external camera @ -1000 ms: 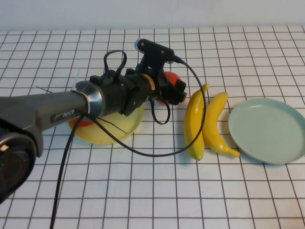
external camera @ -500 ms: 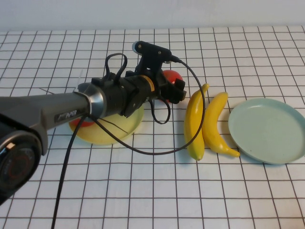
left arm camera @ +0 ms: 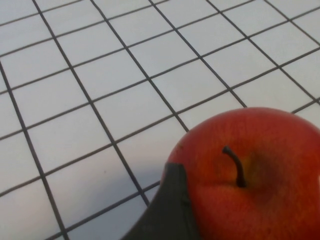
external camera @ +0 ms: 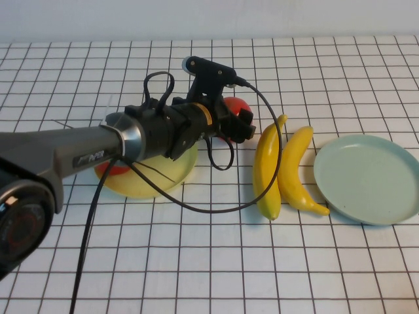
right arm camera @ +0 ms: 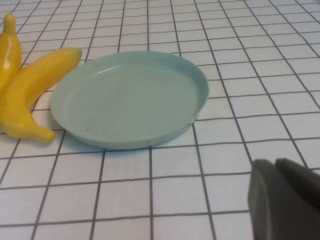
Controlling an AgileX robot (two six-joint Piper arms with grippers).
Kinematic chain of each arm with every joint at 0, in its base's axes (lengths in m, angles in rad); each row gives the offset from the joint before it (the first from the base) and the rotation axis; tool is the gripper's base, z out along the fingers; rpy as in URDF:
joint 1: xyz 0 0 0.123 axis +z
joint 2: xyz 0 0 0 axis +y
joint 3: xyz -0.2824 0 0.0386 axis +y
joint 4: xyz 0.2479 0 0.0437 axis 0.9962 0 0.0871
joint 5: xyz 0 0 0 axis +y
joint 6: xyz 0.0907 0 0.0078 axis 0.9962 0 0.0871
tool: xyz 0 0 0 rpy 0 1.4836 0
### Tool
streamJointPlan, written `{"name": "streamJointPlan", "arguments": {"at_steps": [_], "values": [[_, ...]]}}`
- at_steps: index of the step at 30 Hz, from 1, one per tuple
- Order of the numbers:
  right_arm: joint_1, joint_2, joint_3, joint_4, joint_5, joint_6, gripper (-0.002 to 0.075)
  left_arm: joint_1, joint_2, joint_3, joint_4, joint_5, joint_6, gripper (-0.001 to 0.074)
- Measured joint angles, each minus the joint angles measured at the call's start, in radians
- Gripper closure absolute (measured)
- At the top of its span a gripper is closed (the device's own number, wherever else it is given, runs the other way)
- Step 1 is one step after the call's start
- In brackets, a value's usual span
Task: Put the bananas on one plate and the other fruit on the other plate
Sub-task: Put one type of fruit in the left plate
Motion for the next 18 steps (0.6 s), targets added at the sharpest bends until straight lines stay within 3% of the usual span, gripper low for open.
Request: {"name": "streamJointPlan", "arguments": {"at_steps": [12,18], "values": [[0.0,0.0,0.0,0.0,0.0,0.0,0.0742,-0.003,-0.185,0.008,0.021,0.163,0.032,0.0145],[0.0,0.0,0.0,0.0,0.0,0.0,0.0742,0.03,-0.292,0.008,0.058,0.403,0.013,0.0145]]}}
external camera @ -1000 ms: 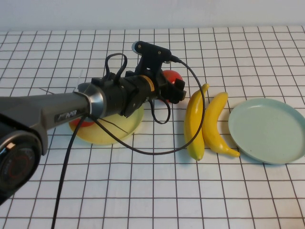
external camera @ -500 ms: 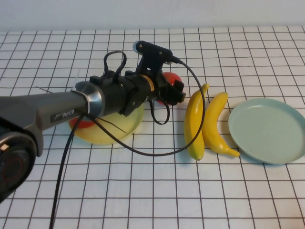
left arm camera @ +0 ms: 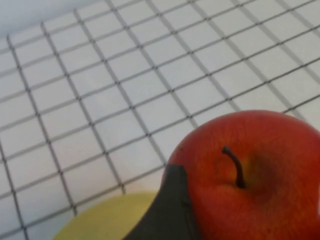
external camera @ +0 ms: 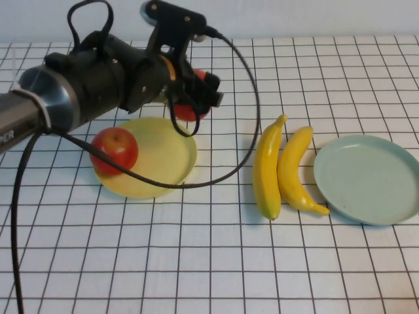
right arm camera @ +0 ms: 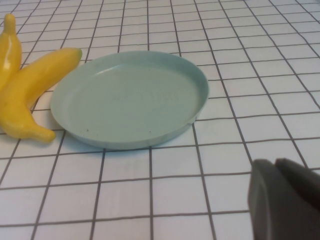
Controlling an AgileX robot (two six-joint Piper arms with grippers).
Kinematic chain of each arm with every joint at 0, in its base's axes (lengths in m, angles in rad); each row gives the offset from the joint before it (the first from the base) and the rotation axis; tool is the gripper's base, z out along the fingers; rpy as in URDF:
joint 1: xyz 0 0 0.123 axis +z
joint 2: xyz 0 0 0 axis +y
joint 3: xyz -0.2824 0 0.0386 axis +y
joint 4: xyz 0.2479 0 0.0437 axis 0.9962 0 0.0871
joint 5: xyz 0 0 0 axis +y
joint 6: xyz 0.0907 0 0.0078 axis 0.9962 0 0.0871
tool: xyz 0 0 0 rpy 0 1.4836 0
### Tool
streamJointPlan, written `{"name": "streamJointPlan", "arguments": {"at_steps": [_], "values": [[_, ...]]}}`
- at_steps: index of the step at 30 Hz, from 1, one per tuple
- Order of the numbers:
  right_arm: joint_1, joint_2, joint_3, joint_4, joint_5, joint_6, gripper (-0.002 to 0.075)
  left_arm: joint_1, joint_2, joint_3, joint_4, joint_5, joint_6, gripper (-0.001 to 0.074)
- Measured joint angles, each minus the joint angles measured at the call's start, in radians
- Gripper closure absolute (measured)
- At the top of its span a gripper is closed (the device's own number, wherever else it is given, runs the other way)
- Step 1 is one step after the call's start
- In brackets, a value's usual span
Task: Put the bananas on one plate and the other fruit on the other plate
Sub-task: Put one type of fruit in the left plate
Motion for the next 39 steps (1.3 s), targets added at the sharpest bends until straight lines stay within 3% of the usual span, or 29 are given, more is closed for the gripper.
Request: {"name": "streamJointPlan", "arguments": {"at_steps": [8,14,21,39], "values": [[0.0,0.0,0.0,0.0,0.0,0.0,0.0742,0.07,0.056,0.07,-0.025,0.117,-0.041,0.0146],[0.0,0.0,0.0,0.0,0.0,0.0,0.0742,0.07,0.061,0.074,-0.052,0.111,-0.033,0.0068],[0.0,0.0,0.0,0.0,0.0,0.0,0.0742,0.071,0.052,0.074,-0.151,0.125,0.057,0.0066],[0.0,0.0,0.0,0.0,0.0,0.0,0.0742,0.072,-0.027,0.074,-0.11,0.161,0.073,0.0066]]}}
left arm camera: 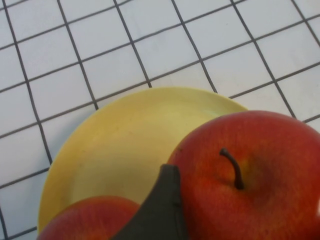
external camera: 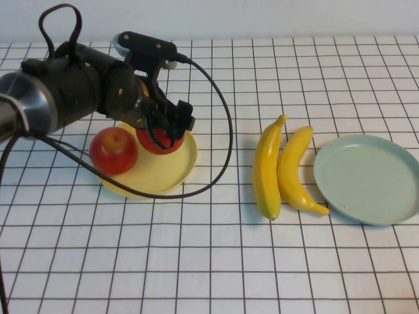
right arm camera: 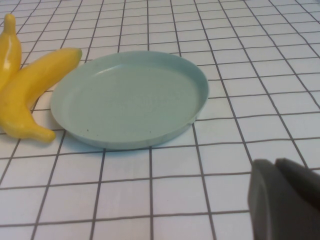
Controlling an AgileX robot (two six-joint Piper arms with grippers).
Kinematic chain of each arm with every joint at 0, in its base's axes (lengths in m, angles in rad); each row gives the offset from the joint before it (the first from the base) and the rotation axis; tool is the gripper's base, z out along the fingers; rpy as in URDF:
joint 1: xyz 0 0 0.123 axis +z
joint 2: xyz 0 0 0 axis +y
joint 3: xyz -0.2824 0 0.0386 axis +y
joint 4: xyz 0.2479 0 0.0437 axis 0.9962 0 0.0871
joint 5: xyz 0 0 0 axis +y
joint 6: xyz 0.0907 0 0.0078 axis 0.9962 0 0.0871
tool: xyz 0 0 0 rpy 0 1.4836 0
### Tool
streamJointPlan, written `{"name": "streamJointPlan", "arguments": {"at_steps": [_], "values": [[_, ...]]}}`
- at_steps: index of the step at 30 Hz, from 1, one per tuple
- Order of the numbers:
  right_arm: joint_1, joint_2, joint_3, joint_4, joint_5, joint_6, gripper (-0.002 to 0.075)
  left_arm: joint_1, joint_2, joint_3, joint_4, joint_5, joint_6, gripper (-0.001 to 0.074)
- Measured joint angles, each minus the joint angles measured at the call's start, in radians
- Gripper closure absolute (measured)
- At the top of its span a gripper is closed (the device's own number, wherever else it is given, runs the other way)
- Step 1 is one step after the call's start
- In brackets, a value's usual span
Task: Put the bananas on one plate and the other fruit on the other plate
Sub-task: Put one type of fruit in the left plate
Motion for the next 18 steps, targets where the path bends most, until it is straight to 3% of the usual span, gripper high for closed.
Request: {"name": "streamJointPlan", "arguments": {"at_steps": [13,18], "values": [[0.0,0.0,0.0,0.0,0.0,0.0,0.0742,0.0,-0.018,0.006,-0.065,0.093,-0.028,0.0066],[0.0,0.0,0.0,0.0,0.0,0.0,0.0742,-0.006,-0.068,0.041,-0.062,-0.033,-0.009,0.0066]]}}
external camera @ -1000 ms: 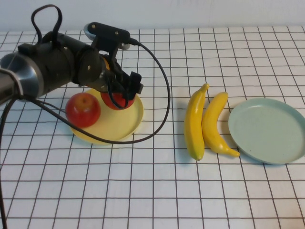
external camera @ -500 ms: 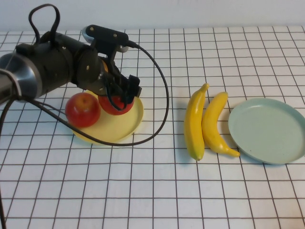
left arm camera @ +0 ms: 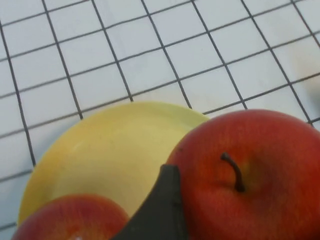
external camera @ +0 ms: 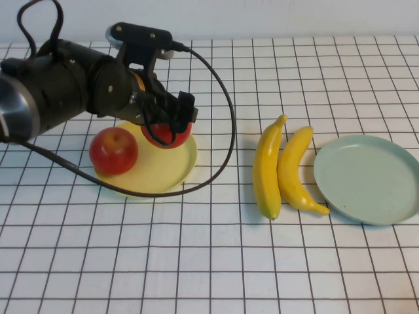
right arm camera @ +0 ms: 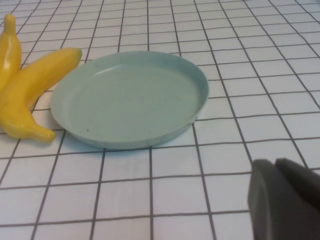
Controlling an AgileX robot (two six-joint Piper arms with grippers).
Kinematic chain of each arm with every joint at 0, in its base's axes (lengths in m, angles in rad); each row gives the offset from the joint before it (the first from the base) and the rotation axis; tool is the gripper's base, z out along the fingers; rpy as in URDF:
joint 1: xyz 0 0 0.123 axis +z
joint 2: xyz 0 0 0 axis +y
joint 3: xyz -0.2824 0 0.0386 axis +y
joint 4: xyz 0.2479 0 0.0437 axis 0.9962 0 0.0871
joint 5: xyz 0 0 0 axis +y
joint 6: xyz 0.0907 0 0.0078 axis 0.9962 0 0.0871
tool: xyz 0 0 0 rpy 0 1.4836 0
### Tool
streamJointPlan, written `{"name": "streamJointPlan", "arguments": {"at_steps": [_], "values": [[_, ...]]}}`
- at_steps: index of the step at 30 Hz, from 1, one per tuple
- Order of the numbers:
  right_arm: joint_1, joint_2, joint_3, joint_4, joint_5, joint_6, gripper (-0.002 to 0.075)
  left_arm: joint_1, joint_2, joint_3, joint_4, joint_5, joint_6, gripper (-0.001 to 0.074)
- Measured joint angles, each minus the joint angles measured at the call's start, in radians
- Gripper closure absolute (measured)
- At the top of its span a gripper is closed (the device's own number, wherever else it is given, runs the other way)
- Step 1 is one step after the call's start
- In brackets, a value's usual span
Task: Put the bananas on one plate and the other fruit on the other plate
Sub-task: Put one type of fruit in the left plate
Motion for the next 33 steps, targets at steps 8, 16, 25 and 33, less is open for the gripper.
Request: {"name": "streamJointPlan", "arguments": {"at_steps": [8,16,25,33], "values": [[0.0,0.0,0.0,0.0,0.0,0.0,0.0742,0.005,-0.015,0.106,-0.011,-0.11,-0.076,0.0066],[0.0,0.0,0.0,0.0,0.0,0.0,0.0742,0.001,-0.047,0.19,0.129,-0.142,-0.19,0.0066],[0.0,0.0,0.0,0.0,0.0,0.0,0.0742,-0.002,-0.101,0.194,0.294,-0.17,-0.319,0.0066],[0.0,0.0,0.0,0.0,0.0,0.0,0.0742,-0.002,-0.283,0.278,0.217,-0.239,-0.357,0.0597]]}}
